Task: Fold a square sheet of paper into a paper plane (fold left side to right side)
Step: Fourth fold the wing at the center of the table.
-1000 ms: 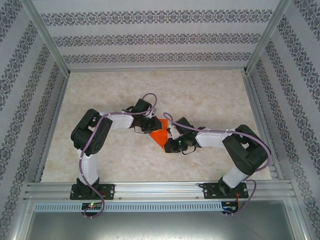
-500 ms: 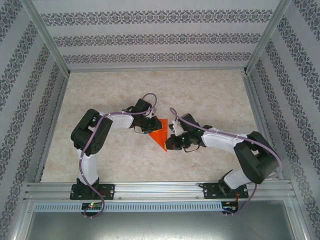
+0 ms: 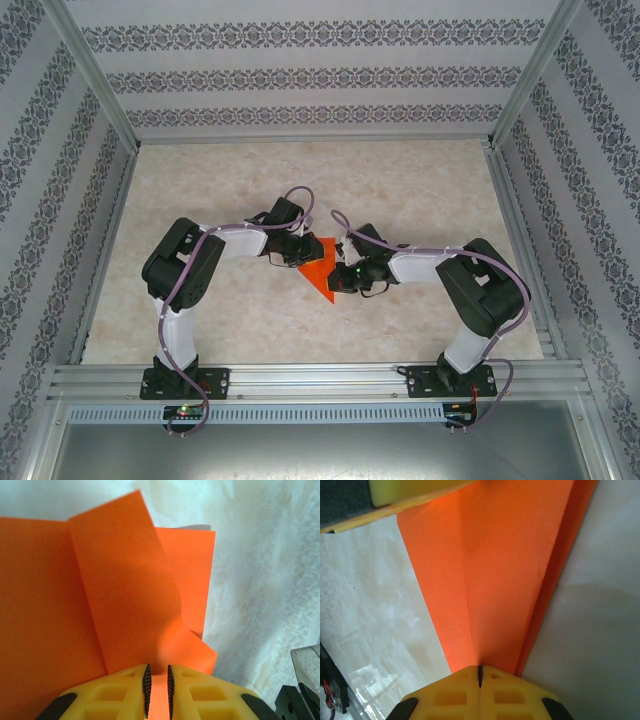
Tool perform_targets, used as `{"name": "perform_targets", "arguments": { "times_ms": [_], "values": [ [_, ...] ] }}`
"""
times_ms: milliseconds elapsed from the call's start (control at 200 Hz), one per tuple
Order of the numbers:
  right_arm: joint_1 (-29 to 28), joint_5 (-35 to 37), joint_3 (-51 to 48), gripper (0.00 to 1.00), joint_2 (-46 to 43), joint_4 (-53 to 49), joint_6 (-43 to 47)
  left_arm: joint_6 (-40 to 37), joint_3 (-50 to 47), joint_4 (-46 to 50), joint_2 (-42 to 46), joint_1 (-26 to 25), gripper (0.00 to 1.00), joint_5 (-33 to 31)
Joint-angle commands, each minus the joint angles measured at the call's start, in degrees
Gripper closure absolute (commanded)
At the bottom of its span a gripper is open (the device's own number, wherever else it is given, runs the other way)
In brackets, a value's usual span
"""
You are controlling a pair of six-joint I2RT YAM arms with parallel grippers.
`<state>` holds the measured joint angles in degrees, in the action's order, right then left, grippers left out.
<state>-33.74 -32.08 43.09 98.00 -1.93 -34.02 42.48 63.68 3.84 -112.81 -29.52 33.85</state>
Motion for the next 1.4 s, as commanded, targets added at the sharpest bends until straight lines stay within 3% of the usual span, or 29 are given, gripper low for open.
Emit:
{"name": "perform_targets", "arguments": {
  "times_ms": [0, 215, 475, 1089, 1394],
  "values": [
    [0.4, 4.8, -0.9, 1.00, 0.9, -3.7, 2.2, -2.0, 0.3, 5.8, -0.4, -0.7, 0.78, -3.9],
    [0.4, 7.0, -1.5, 1.00, 1.2, -7.4, 4.4, -3.0, -1.7, 2.9, 5.9, -0.7, 0.73, -4.8],
    [0.2, 9.1, -1.2, 1.00, 1.9, -9.0, 5.8, -1.5, -8.7, -5.9, 11.5, -2.2, 0.81, 0.7],
    [-1.2, 9.5, 0.6, 1.00, 3.1, -10.6, 6.2, 0.4, -9.4, -12.0, 3.9, -5.0, 0.87, 4.4],
    [-1.5, 11.4, 1.4, 1.00, 3.5, -14.0, 7.6, -3.6, -8.0, -5.9, 2.0, -5.0, 0.91, -1.6]
  ]
}}
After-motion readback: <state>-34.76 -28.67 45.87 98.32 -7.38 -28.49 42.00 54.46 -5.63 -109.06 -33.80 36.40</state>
